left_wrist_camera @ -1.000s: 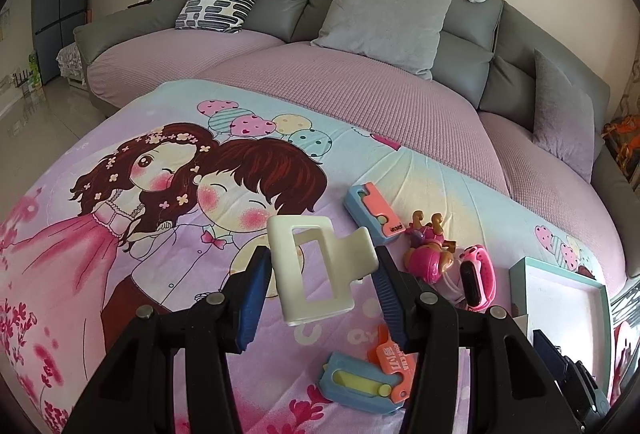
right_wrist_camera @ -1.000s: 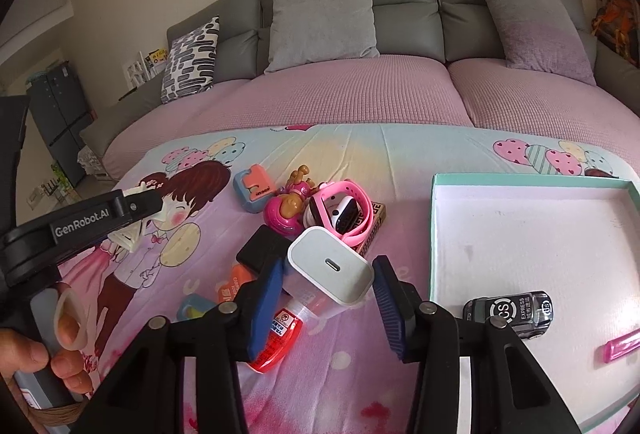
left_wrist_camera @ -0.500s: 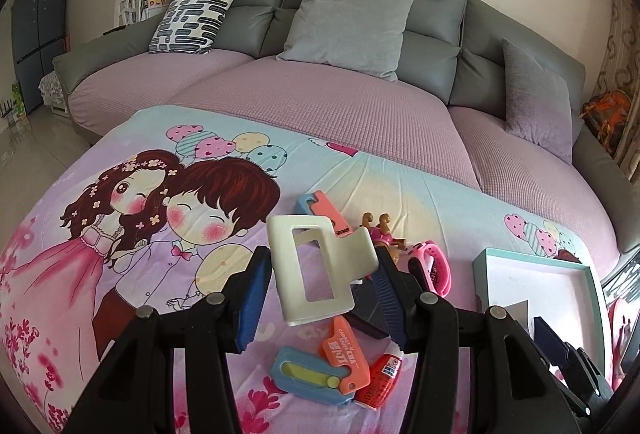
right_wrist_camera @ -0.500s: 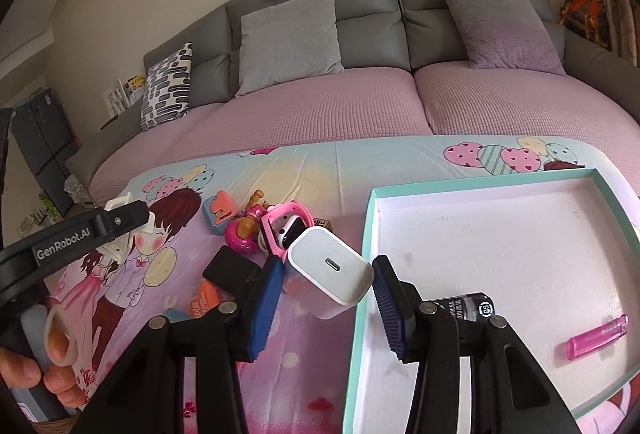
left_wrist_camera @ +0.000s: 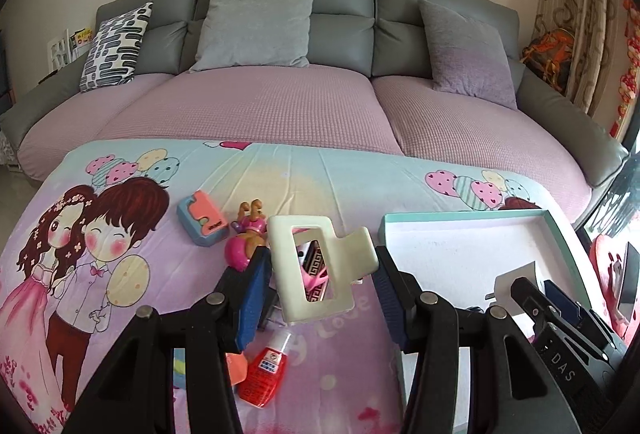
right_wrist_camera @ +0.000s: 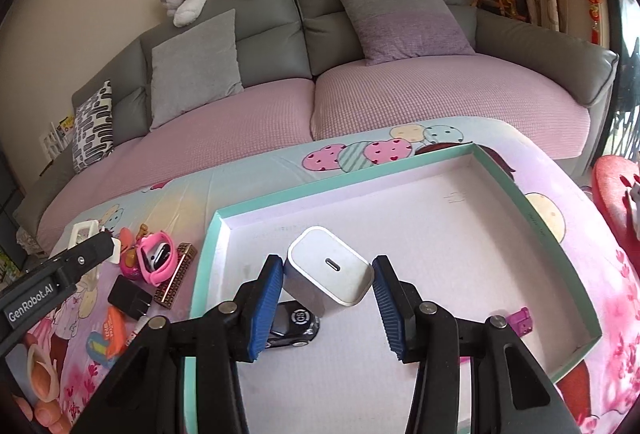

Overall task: Organize rigid objects
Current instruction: 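Carry the charger cube and hair clip over the tray with both tools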

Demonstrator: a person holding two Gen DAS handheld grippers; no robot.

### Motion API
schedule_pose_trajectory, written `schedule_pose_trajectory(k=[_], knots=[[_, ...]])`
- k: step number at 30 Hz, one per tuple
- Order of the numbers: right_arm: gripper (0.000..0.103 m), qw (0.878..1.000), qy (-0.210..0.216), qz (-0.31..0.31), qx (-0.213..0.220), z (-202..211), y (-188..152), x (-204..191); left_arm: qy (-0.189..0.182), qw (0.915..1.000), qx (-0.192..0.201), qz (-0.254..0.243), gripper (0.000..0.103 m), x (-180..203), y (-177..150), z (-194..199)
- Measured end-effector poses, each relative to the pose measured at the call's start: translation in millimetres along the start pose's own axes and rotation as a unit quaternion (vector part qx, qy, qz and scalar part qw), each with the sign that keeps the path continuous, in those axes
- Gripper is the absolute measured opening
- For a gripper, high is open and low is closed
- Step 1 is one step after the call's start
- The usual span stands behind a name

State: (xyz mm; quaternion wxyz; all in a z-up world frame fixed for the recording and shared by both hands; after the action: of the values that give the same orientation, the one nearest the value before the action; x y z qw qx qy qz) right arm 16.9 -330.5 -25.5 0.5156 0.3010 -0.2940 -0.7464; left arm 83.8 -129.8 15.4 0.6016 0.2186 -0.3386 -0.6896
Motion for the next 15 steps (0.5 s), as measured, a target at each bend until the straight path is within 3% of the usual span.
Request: schedule_pose_trajectory(k=[7, 15], knots=[[0.049, 0.998, -0.043, -0.037, 0.003, 5, 1, 41, -0.029, 0.9982, 0.007, -0.052, 0.053, 45, -10, -12], [0.049, 0.997, -0.065, -0.045, -0.003, 4, -1, 55, -0.050, 0.9967, -0.003, -0.063, 0.053, 73, -19, -37]])
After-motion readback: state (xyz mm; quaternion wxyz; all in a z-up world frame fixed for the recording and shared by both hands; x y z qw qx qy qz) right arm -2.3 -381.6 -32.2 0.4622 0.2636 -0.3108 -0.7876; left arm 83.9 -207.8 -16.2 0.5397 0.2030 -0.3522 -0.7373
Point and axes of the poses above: each gripper's, at about its wrist camera, not at the fingertips, and z roughly against the way its jaws point, x to its right, y to its top, the point moved 2 cm from there along -z, roughly the way its jaws point, and after that the axes turned 3 degrees about z, right-handed, at the moved point
